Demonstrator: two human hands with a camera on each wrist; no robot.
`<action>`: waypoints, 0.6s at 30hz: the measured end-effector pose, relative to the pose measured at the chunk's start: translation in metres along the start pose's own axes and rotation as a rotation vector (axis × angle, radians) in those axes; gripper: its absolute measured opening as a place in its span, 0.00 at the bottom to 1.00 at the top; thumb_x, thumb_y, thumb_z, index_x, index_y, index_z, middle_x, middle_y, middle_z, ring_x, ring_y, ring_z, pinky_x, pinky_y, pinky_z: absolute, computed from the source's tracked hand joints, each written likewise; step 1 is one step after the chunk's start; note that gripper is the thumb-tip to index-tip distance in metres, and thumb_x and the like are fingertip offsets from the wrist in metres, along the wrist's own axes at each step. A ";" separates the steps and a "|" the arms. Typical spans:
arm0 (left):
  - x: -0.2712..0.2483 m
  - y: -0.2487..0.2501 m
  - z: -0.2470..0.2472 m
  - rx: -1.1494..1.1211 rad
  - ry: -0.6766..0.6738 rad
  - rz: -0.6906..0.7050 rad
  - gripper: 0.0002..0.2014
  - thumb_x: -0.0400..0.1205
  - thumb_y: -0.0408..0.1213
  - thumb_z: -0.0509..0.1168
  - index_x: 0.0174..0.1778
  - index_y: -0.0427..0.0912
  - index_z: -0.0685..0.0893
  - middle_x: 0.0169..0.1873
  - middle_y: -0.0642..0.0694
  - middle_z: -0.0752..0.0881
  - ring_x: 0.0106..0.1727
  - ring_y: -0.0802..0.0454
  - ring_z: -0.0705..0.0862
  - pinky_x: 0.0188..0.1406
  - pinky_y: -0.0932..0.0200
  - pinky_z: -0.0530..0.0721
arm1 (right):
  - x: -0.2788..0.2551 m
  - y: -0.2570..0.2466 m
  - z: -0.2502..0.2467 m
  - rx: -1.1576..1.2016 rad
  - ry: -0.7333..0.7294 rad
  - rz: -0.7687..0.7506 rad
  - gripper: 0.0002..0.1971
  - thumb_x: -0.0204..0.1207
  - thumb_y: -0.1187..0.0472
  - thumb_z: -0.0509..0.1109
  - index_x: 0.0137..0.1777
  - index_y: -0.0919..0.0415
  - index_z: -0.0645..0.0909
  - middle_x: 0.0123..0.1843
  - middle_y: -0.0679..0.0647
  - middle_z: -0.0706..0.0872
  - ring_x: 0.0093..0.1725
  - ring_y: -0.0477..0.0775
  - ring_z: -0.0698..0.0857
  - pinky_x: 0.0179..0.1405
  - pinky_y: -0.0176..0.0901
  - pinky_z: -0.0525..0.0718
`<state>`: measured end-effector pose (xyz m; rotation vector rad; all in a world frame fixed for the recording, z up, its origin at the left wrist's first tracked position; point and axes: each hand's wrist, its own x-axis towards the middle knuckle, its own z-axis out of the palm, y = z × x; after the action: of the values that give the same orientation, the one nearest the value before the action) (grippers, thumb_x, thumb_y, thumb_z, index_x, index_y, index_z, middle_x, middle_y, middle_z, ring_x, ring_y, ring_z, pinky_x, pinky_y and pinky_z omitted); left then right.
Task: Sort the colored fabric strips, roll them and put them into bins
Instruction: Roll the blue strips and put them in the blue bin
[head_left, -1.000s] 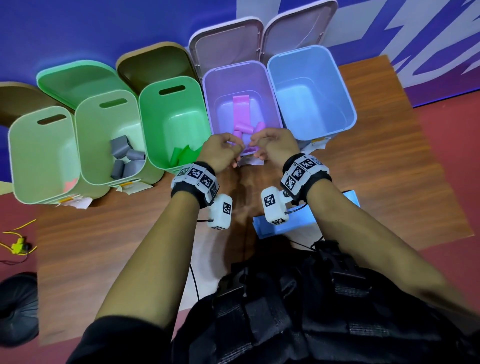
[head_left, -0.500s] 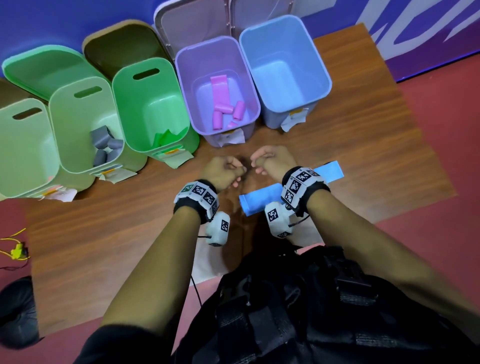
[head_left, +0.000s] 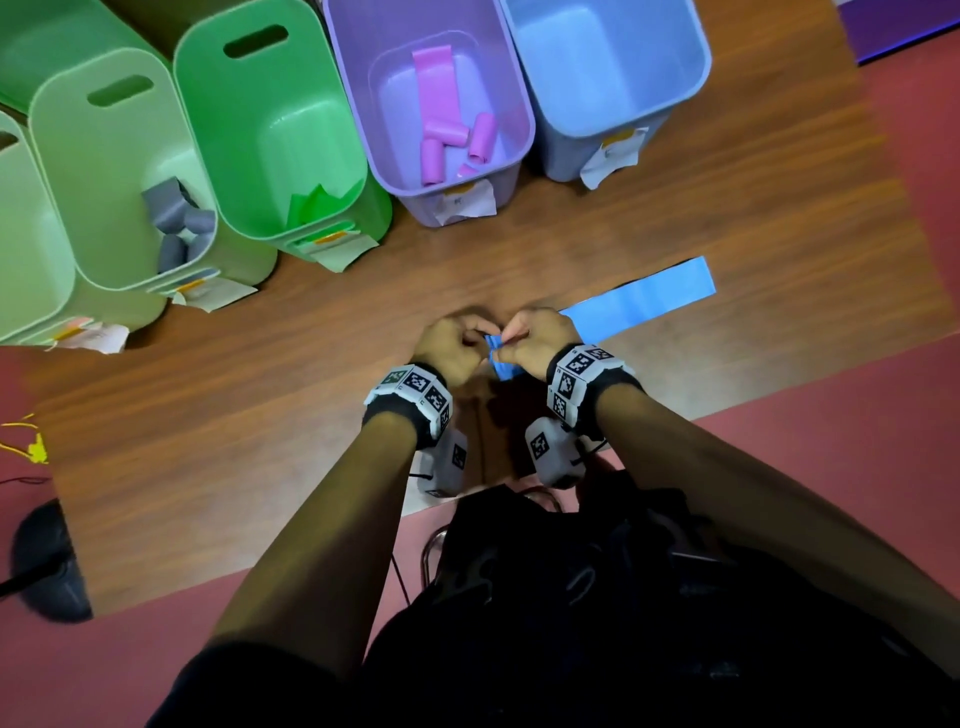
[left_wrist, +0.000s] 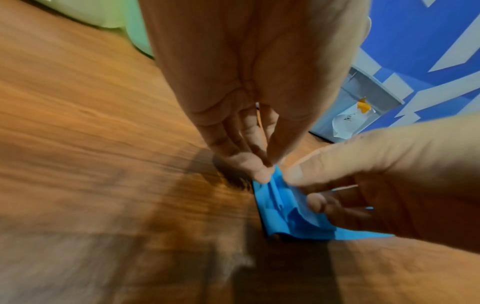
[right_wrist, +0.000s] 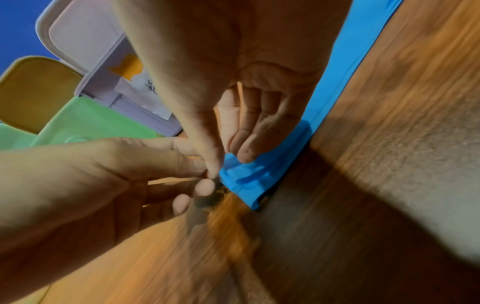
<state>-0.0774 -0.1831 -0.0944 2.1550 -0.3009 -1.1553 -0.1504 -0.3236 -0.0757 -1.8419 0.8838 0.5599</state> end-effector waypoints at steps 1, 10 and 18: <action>0.001 0.000 -0.001 -0.002 0.000 -0.001 0.12 0.75 0.33 0.66 0.44 0.57 0.88 0.30 0.54 0.88 0.38 0.49 0.86 0.45 0.54 0.86 | 0.002 0.001 0.000 -0.017 0.007 0.020 0.08 0.70 0.62 0.81 0.48 0.57 0.89 0.49 0.49 0.90 0.51 0.49 0.87 0.50 0.36 0.82; 0.006 0.009 0.002 0.056 0.006 0.005 0.12 0.76 0.26 0.68 0.43 0.51 0.86 0.33 0.53 0.87 0.37 0.55 0.83 0.43 0.62 0.81 | 0.002 0.004 0.007 -0.148 0.026 0.051 0.05 0.74 0.61 0.74 0.48 0.52 0.89 0.54 0.50 0.90 0.52 0.54 0.86 0.52 0.39 0.85; 0.006 0.029 -0.008 -0.024 0.050 0.071 0.07 0.76 0.34 0.71 0.39 0.50 0.82 0.37 0.50 0.87 0.39 0.52 0.83 0.43 0.59 0.81 | -0.005 -0.016 -0.017 0.018 0.071 0.006 0.04 0.72 0.60 0.75 0.38 0.50 0.86 0.44 0.48 0.89 0.49 0.53 0.87 0.51 0.42 0.86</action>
<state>-0.0644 -0.2040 -0.0767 2.1315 -0.3371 -1.0587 -0.1411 -0.3335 -0.0555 -1.8532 0.9383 0.4916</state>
